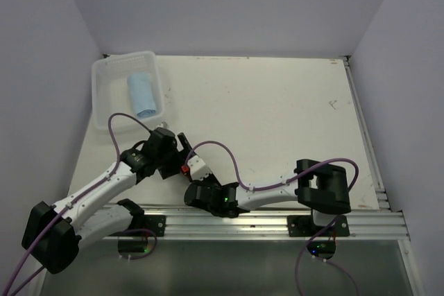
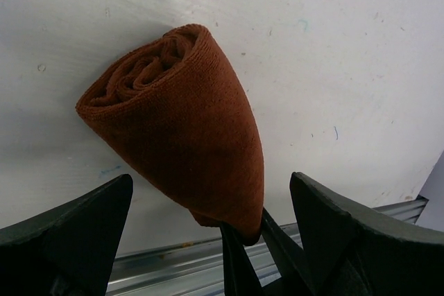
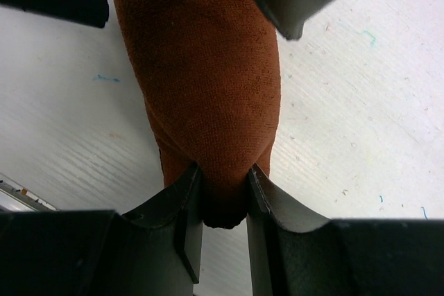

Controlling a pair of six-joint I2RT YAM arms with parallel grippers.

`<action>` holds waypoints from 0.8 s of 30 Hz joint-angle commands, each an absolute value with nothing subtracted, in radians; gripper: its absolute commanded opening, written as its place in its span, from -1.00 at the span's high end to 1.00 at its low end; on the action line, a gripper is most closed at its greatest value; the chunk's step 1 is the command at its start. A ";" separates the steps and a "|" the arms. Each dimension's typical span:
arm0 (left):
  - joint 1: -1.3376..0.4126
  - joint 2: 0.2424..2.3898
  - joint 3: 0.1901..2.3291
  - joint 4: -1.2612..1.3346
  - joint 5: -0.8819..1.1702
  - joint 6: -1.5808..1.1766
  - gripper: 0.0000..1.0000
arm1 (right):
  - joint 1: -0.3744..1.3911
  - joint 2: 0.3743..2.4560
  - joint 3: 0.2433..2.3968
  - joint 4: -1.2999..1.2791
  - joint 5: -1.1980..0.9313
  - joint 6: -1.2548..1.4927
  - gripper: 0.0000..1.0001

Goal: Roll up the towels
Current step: Roll the towel

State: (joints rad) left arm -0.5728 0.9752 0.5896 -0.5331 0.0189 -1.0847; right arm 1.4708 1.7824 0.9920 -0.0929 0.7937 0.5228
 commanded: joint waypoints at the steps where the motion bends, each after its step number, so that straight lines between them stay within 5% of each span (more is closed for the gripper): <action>1: -0.597 1.005 0.586 -0.506 0.005 -1.123 -0.99 | 1.477 1.793 1.029 -0.049 0.838 0.538 0.56; 24: -0.632 1.238 0.591 -0.380 -0.041 -1.126 -0.92 | 1.500 1.802 1.011 0.046 0.836 0.497 0.55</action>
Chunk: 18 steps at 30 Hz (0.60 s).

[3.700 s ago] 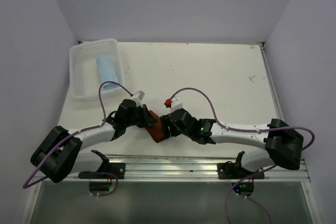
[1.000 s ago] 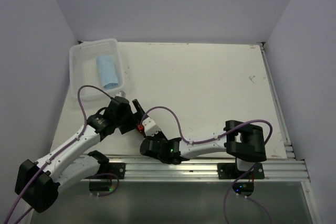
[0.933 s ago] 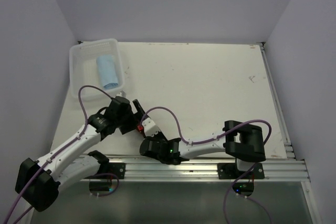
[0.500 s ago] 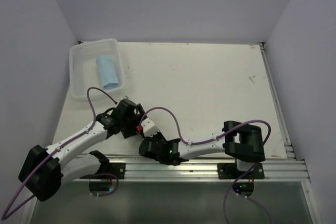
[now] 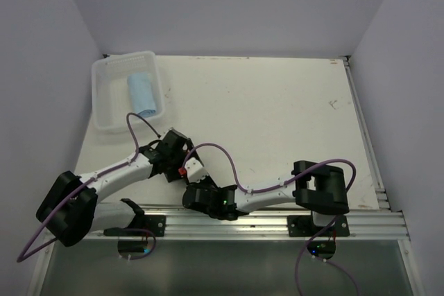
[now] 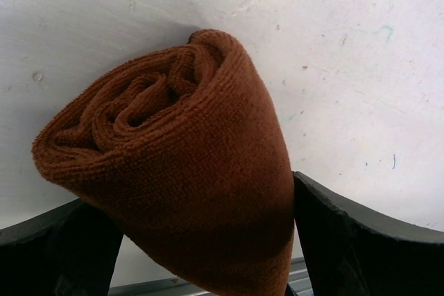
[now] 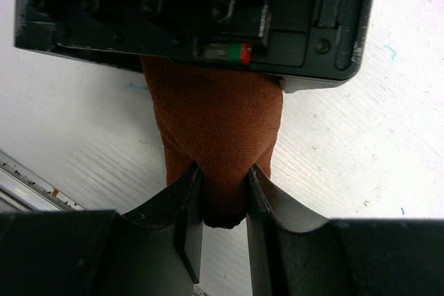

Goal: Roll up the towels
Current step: Roll the towel, then place the rolled towel into the container

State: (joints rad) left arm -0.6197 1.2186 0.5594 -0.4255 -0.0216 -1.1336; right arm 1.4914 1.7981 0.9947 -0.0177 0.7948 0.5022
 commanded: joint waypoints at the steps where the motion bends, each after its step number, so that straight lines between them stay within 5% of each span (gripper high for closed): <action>1: -0.634 1.244 0.586 -0.379 -0.041 -1.126 -0.92 | 1.502 1.805 1.009 0.048 0.838 0.497 0.55; 11: -0.637 1.298 0.566 -0.348 -0.043 -1.121 -0.70 | 1.511 1.825 1.012 0.084 0.836 0.491 0.43; 18: -0.647 1.318 0.561 -0.342 -0.060 -1.117 -0.23 | 1.511 1.807 0.985 0.130 0.842 0.486 0.25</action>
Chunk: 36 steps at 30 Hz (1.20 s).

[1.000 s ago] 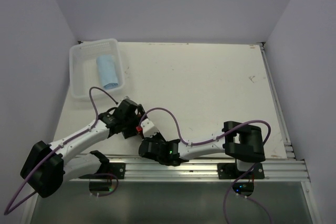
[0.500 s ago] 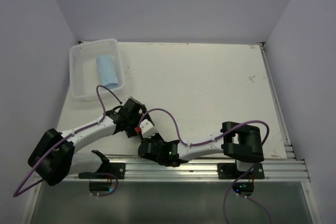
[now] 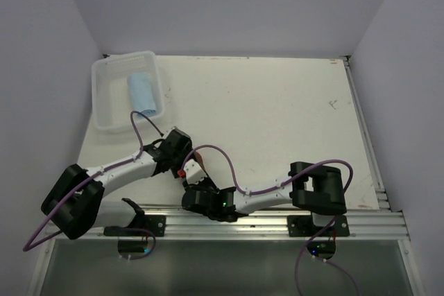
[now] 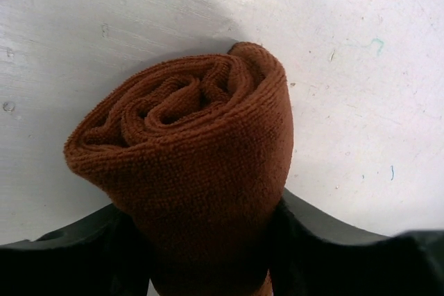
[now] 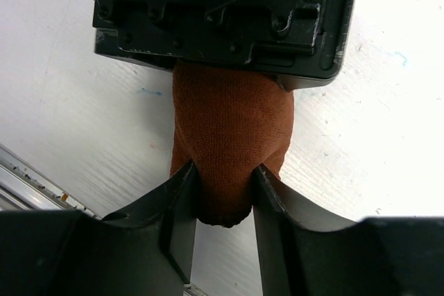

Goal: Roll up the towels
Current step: Place the rolled towel into the container

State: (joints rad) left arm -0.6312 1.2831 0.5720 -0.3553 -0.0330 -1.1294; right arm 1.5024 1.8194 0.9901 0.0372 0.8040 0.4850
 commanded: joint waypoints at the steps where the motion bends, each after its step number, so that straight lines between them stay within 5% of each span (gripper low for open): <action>1: -0.649 1.319 0.558 -0.342 -0.067 -1.112 -0.18 | 1.512 1.799 0.977 0.136 0.844 0.485 0.22; 12: -0.663 1.453 0.546 -0.316 -0.114 -1.068 -0.01 | 1.514 1.628 0.873 0.158 0.821 0.477 -0.15; 24: -0.663 1.422 0.615 -0.379 -0.163 -1.025 0.01 | 1.511 1.195 0.637 0.052 0.814 0.555 -0.22; 36: -0.663 1.370 0.649 -0.367 -0.149 -0.970 0.03 | 1.431 1.180 0.572 -0.032 0.807 0.690 -0.26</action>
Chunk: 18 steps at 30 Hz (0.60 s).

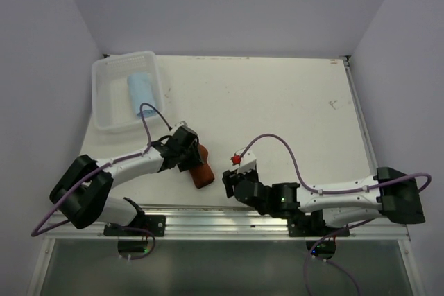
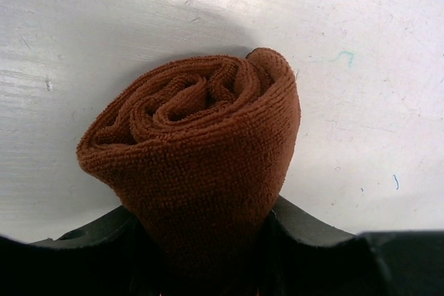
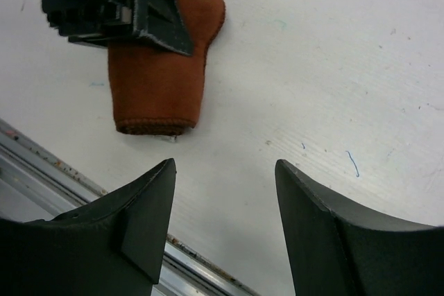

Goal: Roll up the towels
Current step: Place the rolled towel into the container

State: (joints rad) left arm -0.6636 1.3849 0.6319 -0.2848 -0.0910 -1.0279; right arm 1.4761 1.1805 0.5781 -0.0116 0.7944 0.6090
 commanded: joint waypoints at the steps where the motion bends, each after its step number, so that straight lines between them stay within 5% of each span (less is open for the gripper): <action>1: -0.661 1.367 0.655 -0.371 -0.149 -0.965 0.04 | 1.367 1.163 0.560 -0.009 0.772 0.721 -0.24; 6: -0.663 1.338 0.704 -0.403 -0.158 -0.920 0.06 | 1.221 1.114 0.491 0.046 0.626 0.720 -0.06; 18: -0.580 1.338 0.796 -0.459 -0.133 -0.831 0.23 | 1.154 1.126 0.466 0.051 0.551 0.758 -0.03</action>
